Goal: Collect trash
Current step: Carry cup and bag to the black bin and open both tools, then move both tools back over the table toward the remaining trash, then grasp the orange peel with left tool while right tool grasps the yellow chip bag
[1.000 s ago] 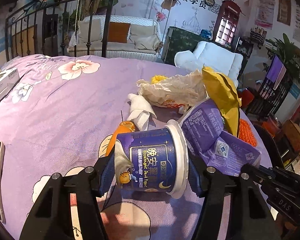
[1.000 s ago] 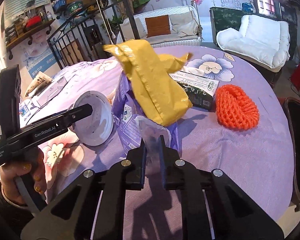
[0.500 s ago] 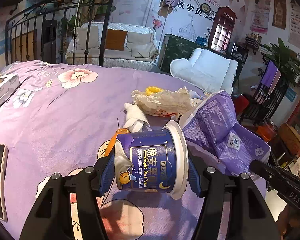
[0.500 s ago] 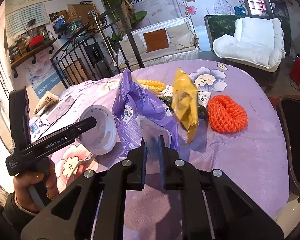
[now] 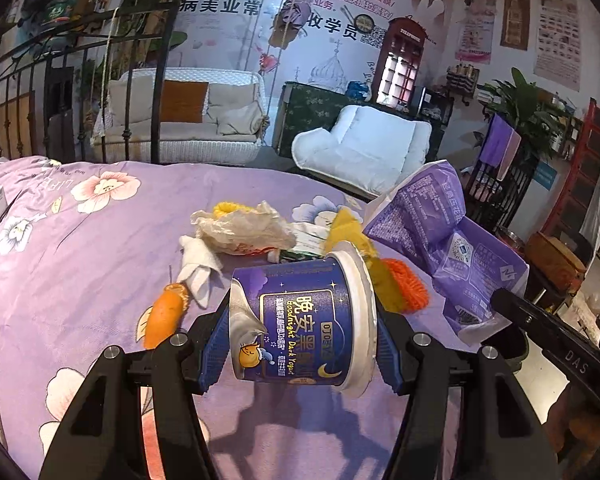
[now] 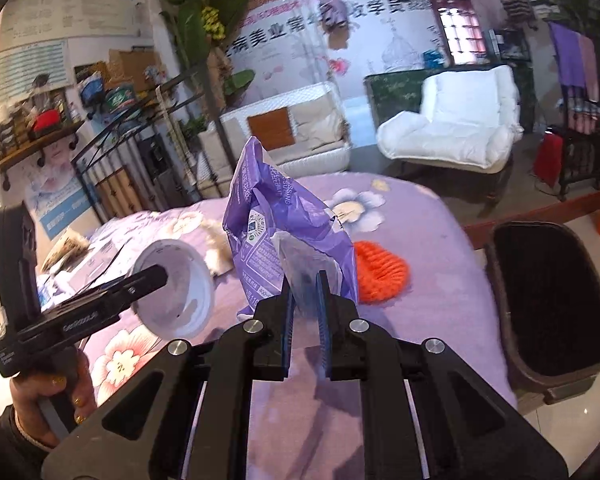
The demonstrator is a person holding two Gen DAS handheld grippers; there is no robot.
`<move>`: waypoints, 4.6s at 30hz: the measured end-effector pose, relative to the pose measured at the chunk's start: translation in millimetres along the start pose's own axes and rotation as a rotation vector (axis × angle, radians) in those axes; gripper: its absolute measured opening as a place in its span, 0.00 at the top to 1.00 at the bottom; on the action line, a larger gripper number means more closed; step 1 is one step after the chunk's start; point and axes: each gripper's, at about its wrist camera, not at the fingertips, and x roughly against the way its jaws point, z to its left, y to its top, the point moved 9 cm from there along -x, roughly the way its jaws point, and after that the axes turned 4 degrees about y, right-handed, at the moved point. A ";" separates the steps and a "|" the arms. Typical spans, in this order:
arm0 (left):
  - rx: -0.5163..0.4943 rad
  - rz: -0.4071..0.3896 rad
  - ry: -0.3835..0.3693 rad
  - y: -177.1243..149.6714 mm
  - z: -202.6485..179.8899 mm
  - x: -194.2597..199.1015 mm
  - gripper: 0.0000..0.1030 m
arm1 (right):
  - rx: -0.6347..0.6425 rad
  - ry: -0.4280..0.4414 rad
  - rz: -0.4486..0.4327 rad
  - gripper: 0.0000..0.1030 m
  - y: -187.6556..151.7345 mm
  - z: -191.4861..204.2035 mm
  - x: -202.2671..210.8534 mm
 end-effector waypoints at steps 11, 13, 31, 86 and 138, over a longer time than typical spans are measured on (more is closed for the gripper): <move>-0.131 0.023 -0.221 0.4 -94.5 -9.2 0.41 | -0.106 -0.322 -0.080 0.88 11.2 -128.0 51.6; -0.153 0.032 -0.256 -1.5 -110.1 -11.4 0.41 | -0.128 -0.380 -0.068 0.88 6.1 -152.8 54.8; -0.295 0.130 -0.418 -29.1 -210.2 -48.9 0.41 | -0.376 -0.522 0.138 0.58 -56.2 -289.5 3.1; -0.484 0.212 -0.369 -55.9 -294.3 -117.5 0.15 | -0.362 -0.632 0.039 0.19 -83.2 -272.6 104.1; -0.080 0.341 0.277 -49.6 134.1 -90.6 0.40 | 0.009 -0.021 0.315 0.48 -37.4 21.5 -133.6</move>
